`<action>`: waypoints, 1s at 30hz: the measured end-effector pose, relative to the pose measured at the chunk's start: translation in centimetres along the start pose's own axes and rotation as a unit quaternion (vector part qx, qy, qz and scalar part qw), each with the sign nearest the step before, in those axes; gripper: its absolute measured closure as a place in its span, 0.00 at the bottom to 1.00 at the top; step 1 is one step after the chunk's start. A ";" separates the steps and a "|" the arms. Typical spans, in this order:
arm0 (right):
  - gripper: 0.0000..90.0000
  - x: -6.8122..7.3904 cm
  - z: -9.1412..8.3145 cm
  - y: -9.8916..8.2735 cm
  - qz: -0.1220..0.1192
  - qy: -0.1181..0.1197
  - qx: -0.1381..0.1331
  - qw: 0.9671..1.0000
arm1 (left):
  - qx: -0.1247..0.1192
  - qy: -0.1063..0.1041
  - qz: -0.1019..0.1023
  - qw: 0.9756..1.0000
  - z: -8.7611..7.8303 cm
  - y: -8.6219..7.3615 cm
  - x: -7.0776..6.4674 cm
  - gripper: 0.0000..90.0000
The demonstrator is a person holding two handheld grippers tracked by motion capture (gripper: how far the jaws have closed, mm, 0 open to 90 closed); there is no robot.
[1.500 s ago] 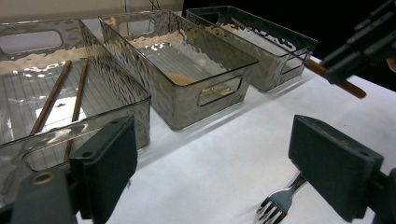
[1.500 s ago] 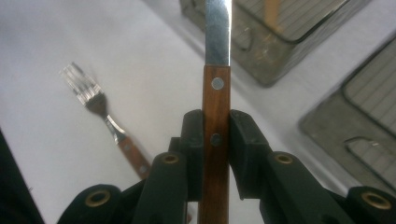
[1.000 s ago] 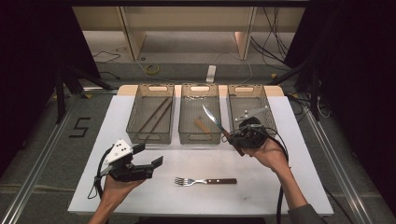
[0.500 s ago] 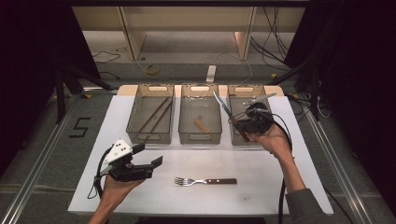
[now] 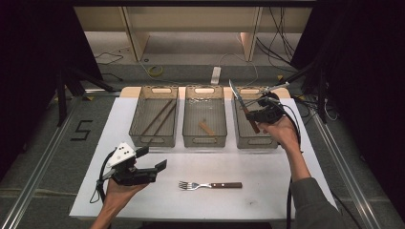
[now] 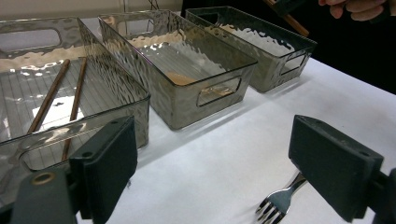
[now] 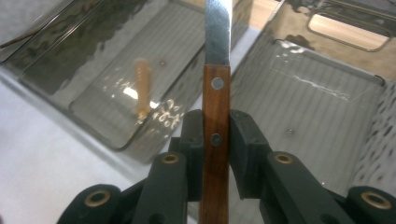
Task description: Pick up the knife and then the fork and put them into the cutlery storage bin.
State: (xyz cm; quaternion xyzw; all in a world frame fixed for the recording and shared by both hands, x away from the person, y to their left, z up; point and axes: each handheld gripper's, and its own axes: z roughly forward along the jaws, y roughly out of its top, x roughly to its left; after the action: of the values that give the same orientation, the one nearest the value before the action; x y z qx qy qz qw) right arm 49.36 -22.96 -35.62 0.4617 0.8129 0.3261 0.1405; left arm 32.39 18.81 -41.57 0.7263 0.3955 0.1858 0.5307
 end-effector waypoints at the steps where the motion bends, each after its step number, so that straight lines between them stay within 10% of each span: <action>1: 0.85 -0.2 0.0 0.1 0.003 -0.001 0.000 1.000 | 0.000 0.000 -0.001 1.000 0.0 0.0 0.0 0.17; 30: 0.85 -2.3 2.9 0.0 0.056 -0.032 0.026 0.998 | 0.003 0.001 0.002 1.000 0.0 0.0 0.0 0.17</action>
State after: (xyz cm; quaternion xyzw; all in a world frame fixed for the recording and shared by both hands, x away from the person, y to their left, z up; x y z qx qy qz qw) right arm 52.18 -23.75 -37.94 0.5200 0.7892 0.2974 0.1355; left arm 32.38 18.81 -41.58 0.7281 0.3953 0.1866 0.5280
